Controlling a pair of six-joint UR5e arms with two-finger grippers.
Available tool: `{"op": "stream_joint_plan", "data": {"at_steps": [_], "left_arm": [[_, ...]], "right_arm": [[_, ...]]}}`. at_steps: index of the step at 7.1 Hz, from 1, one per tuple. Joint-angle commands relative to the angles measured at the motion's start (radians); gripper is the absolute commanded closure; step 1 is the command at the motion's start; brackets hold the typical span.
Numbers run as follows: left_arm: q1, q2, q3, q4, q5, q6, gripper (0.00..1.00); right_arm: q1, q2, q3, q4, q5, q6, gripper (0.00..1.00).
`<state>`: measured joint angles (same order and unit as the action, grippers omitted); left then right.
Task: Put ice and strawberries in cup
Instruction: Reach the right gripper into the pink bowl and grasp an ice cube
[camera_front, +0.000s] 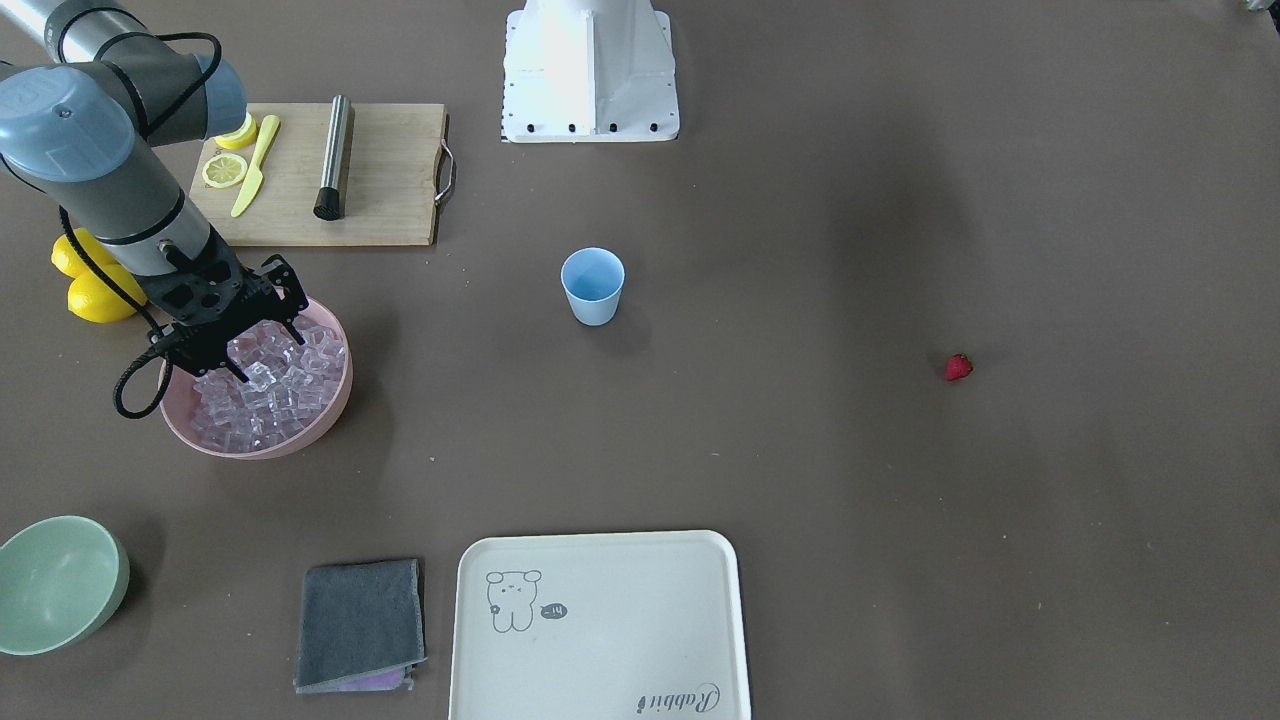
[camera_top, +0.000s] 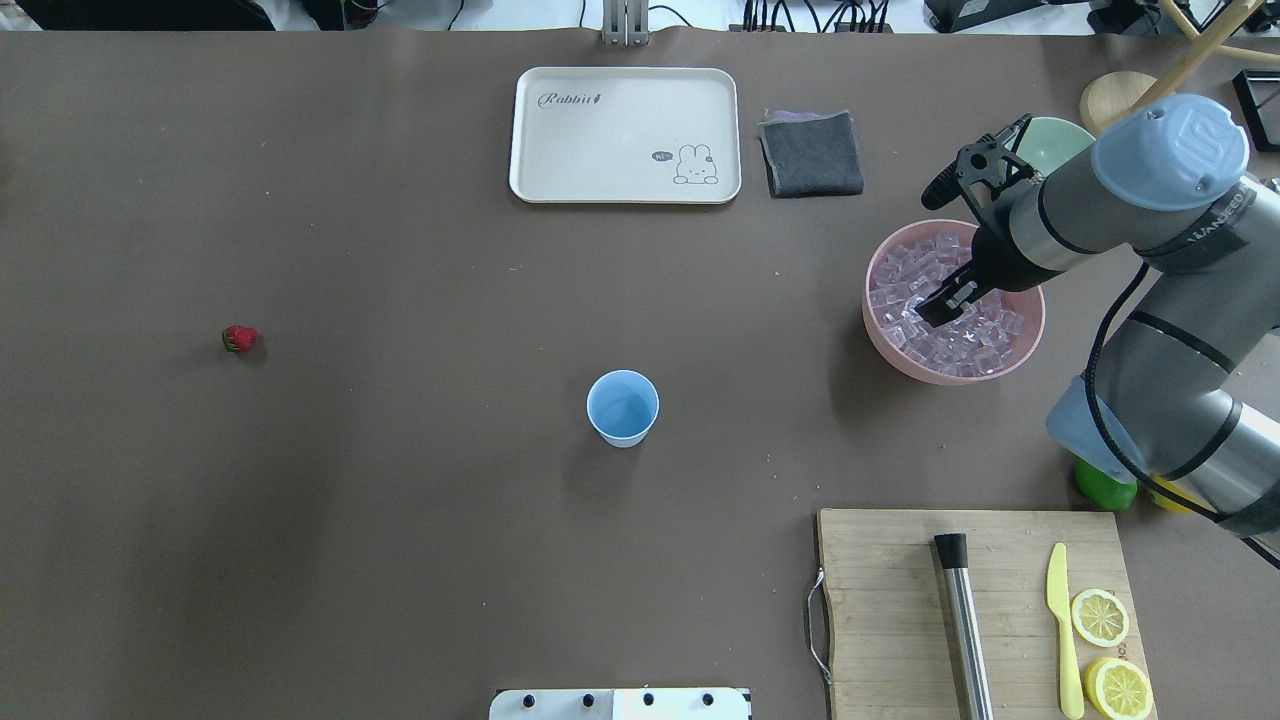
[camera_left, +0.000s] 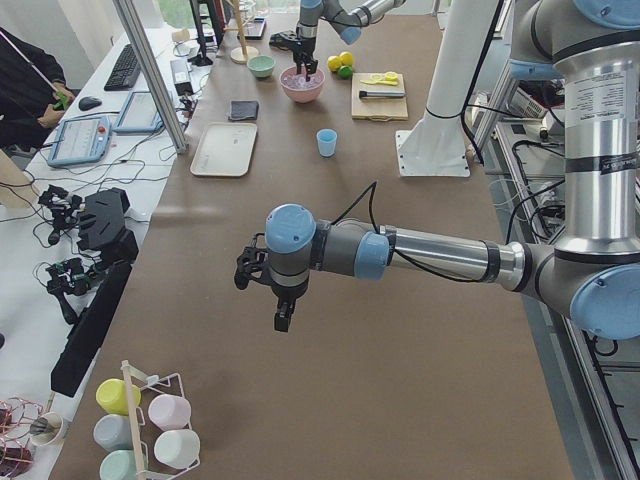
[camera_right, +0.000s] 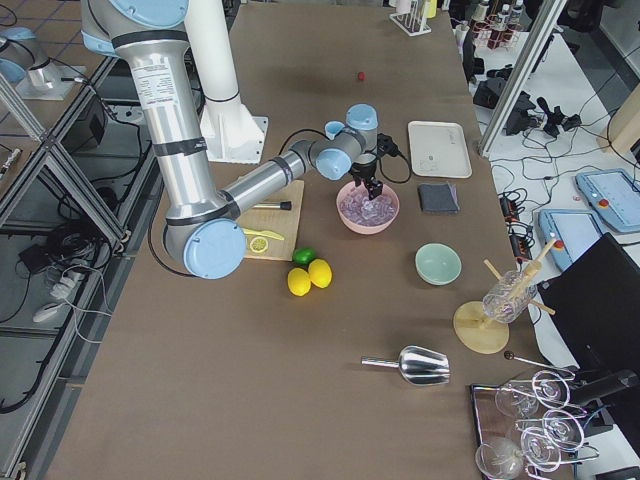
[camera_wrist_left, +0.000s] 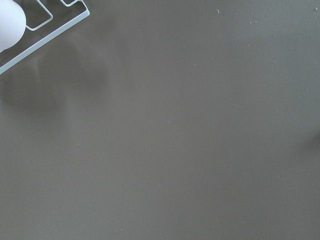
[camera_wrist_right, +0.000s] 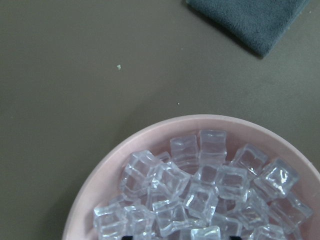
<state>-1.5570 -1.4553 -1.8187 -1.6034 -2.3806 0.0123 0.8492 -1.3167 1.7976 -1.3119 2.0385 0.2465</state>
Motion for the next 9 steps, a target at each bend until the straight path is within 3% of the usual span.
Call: {"op": "stream_joint_plan", "data": {"at_steps": [1,3,6,7,8,9], "left_arm": [[0.000,0.001,-0.002,-0.001,0.000,0.002,0.03],[0.000,0.001,0.001,0.000,0.000,0.003,0.03],[-0.002,0.003,0.002,-0.001,0.000,0.005,0.03],[-0.003,0.003,0.001,-0.001,0.000,0.003,0.03],[-0.003,0.004,0.001,-0.001,0.000,0.003,0.03],[-0.003,0.004,0.001,-0.001,0.000,0.003,0.03]], "right_arm": [[0.005,0.004,-0.041,0.002,-0.032,-0.029,0.30],[0.001,0.004,-0.049,0.005,-0.031,-0.021,0.29],[-0.006,0.001,-0.049,0.005,-0.031,-0.018,0.41],[-0.013,-0.004,-0.049,0.006,-0.031,-0.018,0.58],[-0.012,-0.007,-0.046,0.006,-0.031,-0.019,1.00],[-0.012,-0.007,-0.041,0.005,-0.026,-0.019,1.00]]}}
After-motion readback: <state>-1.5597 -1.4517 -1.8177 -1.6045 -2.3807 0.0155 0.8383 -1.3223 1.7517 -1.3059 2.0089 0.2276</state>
